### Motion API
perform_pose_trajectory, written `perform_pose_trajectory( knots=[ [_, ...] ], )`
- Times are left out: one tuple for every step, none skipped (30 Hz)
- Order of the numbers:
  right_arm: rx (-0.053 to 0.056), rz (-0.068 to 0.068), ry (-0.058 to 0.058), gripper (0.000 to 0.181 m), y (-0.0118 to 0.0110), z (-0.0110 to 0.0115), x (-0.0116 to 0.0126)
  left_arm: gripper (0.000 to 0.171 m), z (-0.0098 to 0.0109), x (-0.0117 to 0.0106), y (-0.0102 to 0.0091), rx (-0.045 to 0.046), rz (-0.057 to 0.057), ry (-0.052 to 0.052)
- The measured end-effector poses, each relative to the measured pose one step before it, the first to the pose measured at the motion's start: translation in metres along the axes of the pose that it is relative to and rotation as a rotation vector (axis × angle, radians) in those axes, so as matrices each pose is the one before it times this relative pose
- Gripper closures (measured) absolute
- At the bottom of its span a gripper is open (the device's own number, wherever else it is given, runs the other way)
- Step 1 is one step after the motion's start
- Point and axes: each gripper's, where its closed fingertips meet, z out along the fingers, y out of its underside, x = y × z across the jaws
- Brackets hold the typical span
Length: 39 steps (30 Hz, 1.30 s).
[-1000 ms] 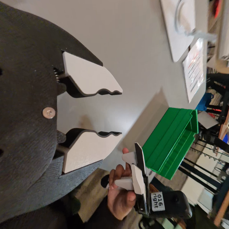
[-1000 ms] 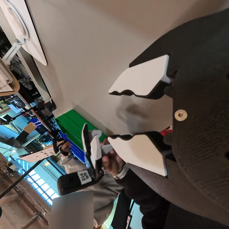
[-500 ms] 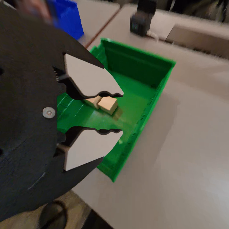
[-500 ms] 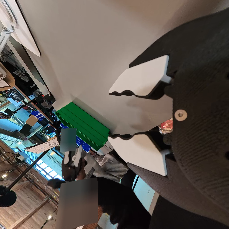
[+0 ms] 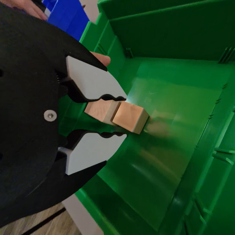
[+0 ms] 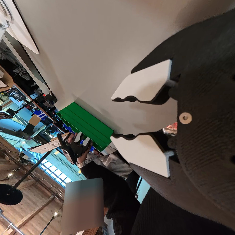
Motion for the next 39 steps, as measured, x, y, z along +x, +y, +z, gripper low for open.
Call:
perform_pose_trajectory(
  knots=[
    [-0.0078, 0.0026, -0.0094, 0.131, 0.00142, 0.00137, -0.00055, 0.124, 0.00166, -0.00452, -0.00123, 0.01079, 0.0267, -0.0189],
    [-0.0046, -0.0054, -0.0096, 0.131, 0.00074, 0.00118, -0.00098, 0.124, 0.00162, -0.00182, -0.00086, 0.00860, 0.0312, -0.0032],
    [0.0006, -0.0102, -0.0101, 0.132, -0.00006, 0.00125, -0.00154, 0.123, 0.00110, 0.00206, -0.00082, 0.00663, 0.0243, 0.0236],
    [0.0004, -0.0097, -0.0066, 0.132, -0.00018, 0.00124, -0.00124, 0.128, 0.00020, 0.00192, -0.00135, 0.00551, 0.0100, 0.0232],
    [-0.0015, -0.0088, -0.0074, 0.132, 0.00006, 0.00140, -0.00128, 0.130, 0.00022, 0.00150, 0.00044, -0.00825, 0.0071, 0.0172],
    [-0.0032, -0.0072, -0.0080, 0.132, 0.00035, 0.00151, -0.00142, 0.135, 0.00004, 0.00219, 0.00125, -0.01176, 0.0055, 0.0184],
    [-0.0040, -0.0050, -0.0045, 0.132, 0.00051, 0.00153, -0.00088, 0.142, -0.00031, 0.00205, 0.00034, -0.00763, 0.0015, 0.0165],
    [-0.0044, -0.0029, 0.0005, 0.133, 0.00057, 0.00142, 0.00005, 0.146, -0.00019, 0.00217, 0.00092, -0.00928, 0.0001, 0.0150],
    [-0.0050, -0.0012, 0.0016, 0.134, 0.00073, 0.00130, 0.00055, 0.148, 0.00014, 0.00123, 0.00174, -0.01405, 0.0030, 0.0079],
    [-0.0052, 0.0006, 0.0001, 0.135, 0.00072, 0.00113, 0.00042, 0.146, 0.00035, -0.00092, 0.00092, -0.00716, 0.0103, -0.0093],
    [-0.0027, 0.0027, -0.0025, 0.135, 0.00035, 0.00096, 0.00001, 0.145, 0.00004, -0.00061, -0.00084, 0.00470, 0.0104, -0.0094],
    [-0.0006, 0.0048, -0.0043, 0.136, -0.00005, 0.00070, -0.00009, 0.142, 0.00018, -0.00016, -0.00133, 0.00584, 0.0000, -0.0038],
    [0.0011, 0.0065, -0.0053, 0.137, -0.00019, 0.00050, -0.00027, 0.141, -0.00019, -0.00056, -0.00143, 0.00471, -0.0034, -0.0037],
    [0.0017, 0.0076, -0.0055, 0.138, -0.00035, 0.00028, -0.00027, 0.138, -0.00026, -0.00076, -0.00108, 0.00349, 0.0009, -0.0065],
    [0.0017, 0.0075, -0.0059, 0.139, -0.00037, 0.00006, -0.00030, 0.134, 0.00000, -0.00157, 0.00013, -0.00432, -0.0005, -0.0125],
    [0.0022, 0.0062, -0.0048, 0.140, -0.00055, -0.00004, -0.00009, 0.131, 0.00001, -0.00147, 0.00120, -0.01222, -0.0068, -0.0081],
    [0.0033, 0.0046, -0.0036, 0.141, -0.00070, -0.00022, -0.00009, 0.125, -0.00028, -0.00212, 0.00084, -0.01069, -0.0175, -0.0108],
    [0.0030, 0.0037, -0.0033, 0.142, -0.00058, -0.00030, -0.00008, 0.113, -0.00015, -0.00009, 0.00175, -0.01936, -0.0189, 0.0054],
    [0.0018, 0.0040, -0.0013, 0.142, -0.00037, -0.00030, 0.00025, 0.095, 0.00007, 0.00364, 0.00275, -0.02469, -0.0172, 0.0315],
    [0.0014, 0.0039, -0.0008, 0.143, -0.00033, -0.00029, 0.00017, 0.097, 0.00049, 0.00243, 0.00215, -0.02026, -0.0212, 0.0209],
    [0.0015, 0.0033, -0.0025, 0.143, -0.00025, -0.00031, -0.00023, 0.096, 0.00048, 0.00345, 0.00150, -0.01133, -0.0084, 0.0237],
    [0.0012, 0.0026, -0.0029, 0.143, -0.00024, -0.00017, -0.00048, 0.094, 0.00060, 0.00112, 0.00080, -0.00485, -0.0069, 0.0075],
    [0.0010, 0.0010, -0.0021, 0.144, -0.00012, -0.00021, -0.00049, 0.090, 0.00084, 0.00015, 0.00052, -0.00263, -0.0022, 0.0009],
    [-0.0006, -0.0002, -0.0005, 0.144, 0.00017, -0.00007, -0.00027, 0.086, 0.00108, -0.00131, 0.00015, -0.00012, 0.0034, -0.0097],
    [-0.0015, -0.0012, 0.0000, 0.144, 0.00031, 0.00005, -0.00002, 0.087, 0.00129, -0.00159, 0.00003, 0.00087, 0.0085, -0.0127],
    [-0.0018, -0.0011, 0.0007, 0.144, 0.00039, 0.00016, 0.00002, 0.088, 0.00141, -0.00124, 0.00045, -0.00362, 0.0132, -0.0102],
    [-0.0024, -0.0003, -0.0004, 0.145, 0.00042, 0.00027, 0.00001, 0.089, 0.00160, -0.00125, 0.00051, -0.00648, 0.0181, -0.0123],
    [-0.0026, 0.0009, -0.0003, 0.145, 0.00042, 0.00032, 0.00010, 0.093, 0.00119, -0.00111, 0.00029, -0.00527, 0.0217, -0.0131],
    [-0.0025, 0.0014, -0.0006, 0.145, 0.00040, 0.00029, 0.00015, 0.098, 0.00079, -0.00116, -0.00029, -0.00112, 0.0258, -0.0140],
    [-0.0024, 0.0014, -0.0007, 0.145, 0.00048, 0.00024, 0.00005, 0.104, 0.00031, -0.00177, -0.00086, 0.00226, 0.0217, -0.0186],
    [-0.0015, 0.0007, -0.0004, 0.145, 0.00027, 0.00008, 0.00009, 0.108, 0.00020, -0.00066, -0.00059, 0.00123, 0.0135, -0.0078],
    [-0.0003, 0.0000, 0.0008, 0.145, 0.00008, 0.00007, 0.00020, 0.108, 0.00043, 0.00048, -0.00034, -0.00068, 0.0011, 0.0045],
    [-0.0001, 0.0001, 0.0012, 0.145, 0.00003, 0.00015, 0.00040, 0.108, 0.00065, 0.00099, -0.00055, 0.00198, -0.0035, 0.0107],
    [-0.0009, 0.0009, 0.0011, 0.145, 0.00021, 0.00009, 0.00041, 0.109, 0.00076, 0.00174, -0.00012, 0.00120, -0.0016, 0.0157],
    [-0.0008, 0.0011, 0.0005, 0.145, 0.00013, 0.00009, 0.00025, 0.109, 0.00117, 0.00132, -0.00009, 0.00005, -0.0021, 0.0120],
    [-0.0003, 0.0011, 0.0014, 0.145, 0.00015, 0.00004, 0.00042, 0.109, 0.00142, 0.00126, 0.00006, -0.00168, -0.0019, 0.0107],
    [-0.0002, 0.0007, 0.0018, 0.145, 0.00006, 0.00005, 0.00042, 0.108, 0.00152, 0.00051, -0.00001, -0.00105, 0.0001, 0.0033],
    [0.0003, 0.0001, 0.0017, 0.146, 0.00003, -0.00001, 0.00042, 0.109, 0.00155, 0.00037, -0.00029, 0.00048, 0.0039, 0.0002],
    [0.0001, 0.0002, 0.0014, 0.146, -0.00011, 0.00004, 0.00039, 0.110, 0.00135, 0.00106, -0.00027, 0.00039, 0.0022, 0.0049]
  ],
)
